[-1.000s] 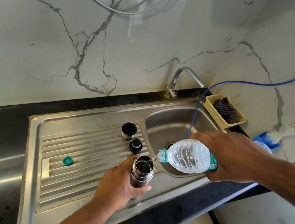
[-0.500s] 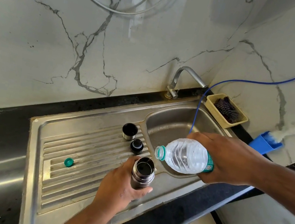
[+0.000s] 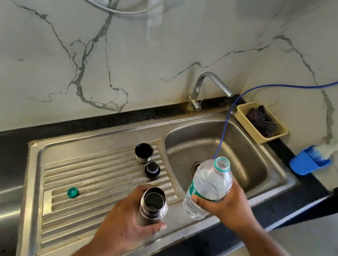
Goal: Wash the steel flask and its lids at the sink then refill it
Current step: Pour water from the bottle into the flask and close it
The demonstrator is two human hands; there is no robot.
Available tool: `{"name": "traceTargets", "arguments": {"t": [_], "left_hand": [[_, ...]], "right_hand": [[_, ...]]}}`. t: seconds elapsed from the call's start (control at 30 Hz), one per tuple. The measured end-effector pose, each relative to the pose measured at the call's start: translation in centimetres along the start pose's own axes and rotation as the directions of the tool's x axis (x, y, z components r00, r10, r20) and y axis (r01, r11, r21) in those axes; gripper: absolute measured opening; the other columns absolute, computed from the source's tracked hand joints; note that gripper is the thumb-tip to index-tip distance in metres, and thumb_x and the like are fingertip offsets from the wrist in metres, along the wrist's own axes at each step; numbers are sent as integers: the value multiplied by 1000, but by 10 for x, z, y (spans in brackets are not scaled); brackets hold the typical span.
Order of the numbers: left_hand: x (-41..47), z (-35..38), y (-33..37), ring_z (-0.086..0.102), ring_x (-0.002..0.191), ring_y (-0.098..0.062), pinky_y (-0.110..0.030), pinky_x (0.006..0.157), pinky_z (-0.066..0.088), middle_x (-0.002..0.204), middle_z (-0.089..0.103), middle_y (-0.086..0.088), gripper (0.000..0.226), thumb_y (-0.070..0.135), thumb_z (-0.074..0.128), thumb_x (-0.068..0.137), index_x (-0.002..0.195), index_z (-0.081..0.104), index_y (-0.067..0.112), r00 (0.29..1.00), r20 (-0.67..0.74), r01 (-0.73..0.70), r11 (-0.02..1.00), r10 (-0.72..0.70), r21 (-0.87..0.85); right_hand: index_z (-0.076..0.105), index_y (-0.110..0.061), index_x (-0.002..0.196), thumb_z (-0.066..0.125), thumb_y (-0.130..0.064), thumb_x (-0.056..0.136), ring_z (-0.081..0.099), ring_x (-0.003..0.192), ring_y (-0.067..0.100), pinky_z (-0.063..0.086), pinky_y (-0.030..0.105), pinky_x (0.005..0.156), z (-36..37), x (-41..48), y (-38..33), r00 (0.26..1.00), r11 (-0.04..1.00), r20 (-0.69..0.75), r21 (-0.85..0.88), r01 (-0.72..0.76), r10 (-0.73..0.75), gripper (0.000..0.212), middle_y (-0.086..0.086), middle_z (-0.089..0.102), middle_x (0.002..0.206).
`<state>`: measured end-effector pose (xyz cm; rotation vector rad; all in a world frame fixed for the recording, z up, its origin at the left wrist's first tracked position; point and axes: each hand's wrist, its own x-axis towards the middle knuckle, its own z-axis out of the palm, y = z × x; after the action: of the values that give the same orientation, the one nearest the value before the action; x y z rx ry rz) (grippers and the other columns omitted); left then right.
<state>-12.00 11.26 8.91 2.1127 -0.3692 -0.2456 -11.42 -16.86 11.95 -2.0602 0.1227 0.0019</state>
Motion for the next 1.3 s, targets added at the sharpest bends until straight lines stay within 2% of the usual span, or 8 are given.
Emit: {"name": "traceTargets", "arguments": {"t": [0.2,0.37,0.53,0.7,0.87,0.93,1.07,1.3], "left_hand": [[-2,-4,-2,69,105,-9,-36,91,58,112,70,16,69,56,88,71,126,52,35,999,53,-6,995,11,-98],[-1,-6,-2,66,111,-7,-34,96,56,117,68,17,70,60,86,71,128,52,36,998,66,4,993,4,-118],[1,-8,-6,63,117,-6,-35,100,54,122,66,20,86,68,87,61,131,49,38,996,92,6,992,6,-123],[-4,-26,-22,60,125,-10,-22,100,46,133,63,11,93,92,52,64,134,53,30,999,15,-42,989,45,-140],[-2,-57,-79,65,109,-1,-29,87,57,114,68,21,21,39,67,95,115,62,37,922,-362,177,981,-137,79],[-1,-70,-115,64,112,-7,-33,96,56,122,66,14,32,18,70,95,119,61,36,882,-422,307,934,-208,181],[2,-92,-152,57,125,-25,-37,106,49,141,55,-2,42,18,70,95,135,61,30,862,-369,479,799,-349,364],[-3,-95,-179,65,98,-22,-35,94,56,112,67,-3,30,6,83,80,104,77,23,875,-335,471,778,-351,415]], "right_hand": [[62,-32,121,100,-46,52,70,107,15,57,49,97,34,-3,25,995,989,-77,143,-48,59,80,-8,74,112],[59,-33,126,101,-39,58,69,111,16,57,49,98,41,-8,37,997,985,-54,165,-42,52,80,-8,72,116],[53,-37,129,100,-40,59,66,112,6,54,28,95,46,-11,36,1000,990,-5,137,-30,31,84,-20,69,116],[55,-36,126,97,-47,55,67,107,1,52,21,90,48,-12,37,999,991,9,128,-51,50,83,-22,69,113],[53,-37,128,95,-49,54,65,105,-3,50,22,89,51,-11,37,998,992,15,104,-68,67,86,-29,67,113],[54,-35,130,95,-51,54,65,105,-5,50,22,90,52,-11,37,997,993,13,94,-76,76,88,-30,66,112],[54,-34,131,94,-56,51,64,104,-6,51,25,91,52,-10,38,996,993,17,81,-91,90,92,-31,66,111],[54,-36,130,93,-61,52,64,105,-7,52,25,92,51,-11,35,994,993,33,55,-106,104,92,-32,66,111]]}}
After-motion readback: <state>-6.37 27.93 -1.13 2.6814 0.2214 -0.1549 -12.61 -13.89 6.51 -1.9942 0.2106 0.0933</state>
